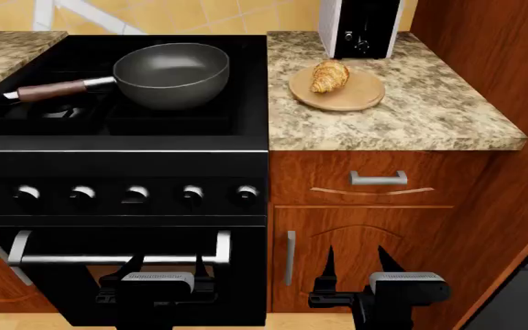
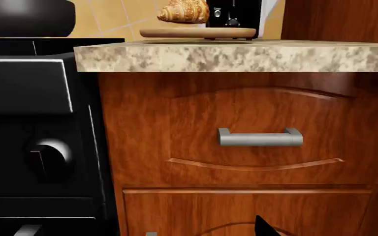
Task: Pick the croissant and place it on the pan. Then turn on the stove to warm the croissant.
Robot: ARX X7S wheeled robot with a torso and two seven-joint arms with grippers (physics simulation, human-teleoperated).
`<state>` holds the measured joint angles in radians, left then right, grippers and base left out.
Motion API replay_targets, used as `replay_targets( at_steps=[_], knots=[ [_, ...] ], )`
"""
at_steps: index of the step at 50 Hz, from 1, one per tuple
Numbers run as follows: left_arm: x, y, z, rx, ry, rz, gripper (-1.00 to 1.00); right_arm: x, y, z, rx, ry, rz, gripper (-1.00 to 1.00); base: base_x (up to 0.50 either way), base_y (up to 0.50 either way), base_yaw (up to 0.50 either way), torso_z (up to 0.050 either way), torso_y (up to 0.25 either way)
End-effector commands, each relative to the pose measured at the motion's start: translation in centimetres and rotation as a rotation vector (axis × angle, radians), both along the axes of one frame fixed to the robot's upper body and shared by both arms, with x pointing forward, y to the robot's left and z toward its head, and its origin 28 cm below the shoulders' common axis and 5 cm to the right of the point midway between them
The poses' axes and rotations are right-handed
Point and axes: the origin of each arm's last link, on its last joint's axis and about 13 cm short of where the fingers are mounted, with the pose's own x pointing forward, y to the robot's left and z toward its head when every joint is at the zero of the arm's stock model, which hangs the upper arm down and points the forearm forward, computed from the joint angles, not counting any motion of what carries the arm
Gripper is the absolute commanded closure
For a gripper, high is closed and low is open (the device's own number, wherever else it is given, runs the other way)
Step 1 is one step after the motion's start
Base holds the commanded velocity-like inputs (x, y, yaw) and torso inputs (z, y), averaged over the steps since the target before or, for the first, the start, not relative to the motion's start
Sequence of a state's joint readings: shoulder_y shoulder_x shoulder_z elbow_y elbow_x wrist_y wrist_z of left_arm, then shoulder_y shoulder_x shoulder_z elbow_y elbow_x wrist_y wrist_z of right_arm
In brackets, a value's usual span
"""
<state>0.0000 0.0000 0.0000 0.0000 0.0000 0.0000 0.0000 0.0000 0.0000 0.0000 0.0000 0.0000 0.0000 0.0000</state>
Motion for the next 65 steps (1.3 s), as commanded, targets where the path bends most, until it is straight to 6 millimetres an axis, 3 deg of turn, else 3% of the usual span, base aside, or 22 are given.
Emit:
replay_targets(
  at_steps=[1,18,40,56,60,65],
  knots=[
    [0.1,0.0,0.0,-0.002,0.002,0.000,-1.00,0.0,0.0,0.1,-0.005,-0.005,-0.008,-1.00,0.00,0.00,0.00,0.000,0.000],
    [0.2,0.1,0.2,-0.019,0.001,0.018,-1.00,0.1,-0.1,0.1,0.006,-0.002,-0.022,-1.00,0.00,0.00,0.00,0.000,0.000],
    [0.0,0.2,0.3,-0.024,0.010,0.005,-1.00,0.0,-0.1,0.2,0.016,0.001,-0.014,-1.00,0.00,0.00,0.00,0.049,0.000],
    [-0.5,0.0,1.4,-0.025,0.029,-0.037,-1.00,-0.1,0.0,1.5,0.015,-0.008,0.009,-1.00,0.00,0.00,0.00,0.050,0.000],
    [-0.6,-0.1,2.4,-0.043,0.029,-0.054,-1.00,0.0,-0.2,2.3,0.024,-0.020,0.015,-1.00,0.00,0.00,0.00,0.050,0.000],
    [-0.6,0.1,5.4,-0.014,0.033,-0.055,-1.00,-0.2,-0.4,4.7,-0.017,0.015,0.088,-1.00,0.00,0.00,0.00,0.010,0.000]
  ],
)
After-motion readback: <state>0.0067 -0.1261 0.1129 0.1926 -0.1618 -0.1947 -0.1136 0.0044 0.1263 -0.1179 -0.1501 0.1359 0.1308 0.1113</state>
